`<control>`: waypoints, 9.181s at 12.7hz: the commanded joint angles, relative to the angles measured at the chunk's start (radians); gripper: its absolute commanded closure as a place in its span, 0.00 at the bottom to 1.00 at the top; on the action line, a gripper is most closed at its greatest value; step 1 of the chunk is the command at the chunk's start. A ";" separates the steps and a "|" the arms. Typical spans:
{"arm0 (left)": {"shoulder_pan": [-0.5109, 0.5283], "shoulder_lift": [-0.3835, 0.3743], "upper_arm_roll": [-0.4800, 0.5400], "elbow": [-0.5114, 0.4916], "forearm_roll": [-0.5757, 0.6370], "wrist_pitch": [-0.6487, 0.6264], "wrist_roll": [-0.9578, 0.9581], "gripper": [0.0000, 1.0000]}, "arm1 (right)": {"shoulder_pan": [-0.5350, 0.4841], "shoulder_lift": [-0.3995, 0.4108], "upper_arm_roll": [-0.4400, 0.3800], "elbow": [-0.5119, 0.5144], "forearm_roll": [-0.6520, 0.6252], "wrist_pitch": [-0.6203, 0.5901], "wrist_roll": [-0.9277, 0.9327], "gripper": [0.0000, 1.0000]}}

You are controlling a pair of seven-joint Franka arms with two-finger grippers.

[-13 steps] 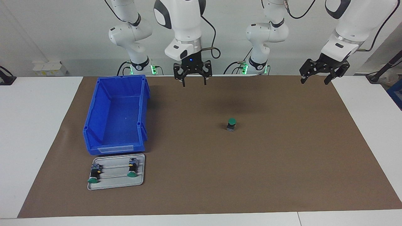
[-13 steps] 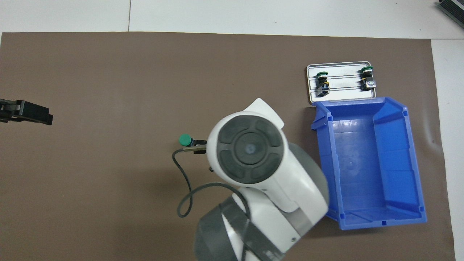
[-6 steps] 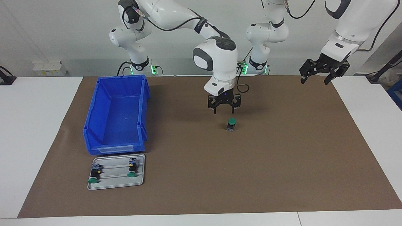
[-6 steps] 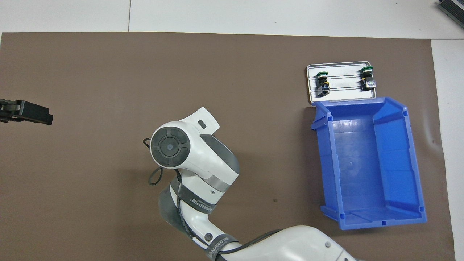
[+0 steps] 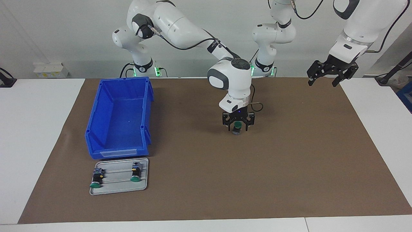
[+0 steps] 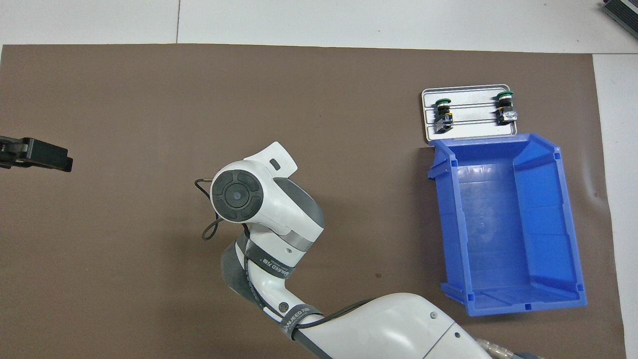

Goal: Place and press button with both arms

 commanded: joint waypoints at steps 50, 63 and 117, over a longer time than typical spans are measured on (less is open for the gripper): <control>0.009 -0.026 -0.009 -0.028 0.020 0.002 0.005 0.00 | -0.029 0.070 0.007 0.028 -0.071 -0.021 0.052 0.99; 0.009 -0.026 -0.009 -0.028 0.020 0.002 0.005 0.00 | -0.370 -0.210 0.008 0.080 0.123 -0.319 -0.515 0.99; 0.009 -0.026 -0.009 -0.028 0.020 0.002 0.007 0.00 | -0.806 -0.769 -0.001 -0.824 0.232 0.145 -0.870 0.05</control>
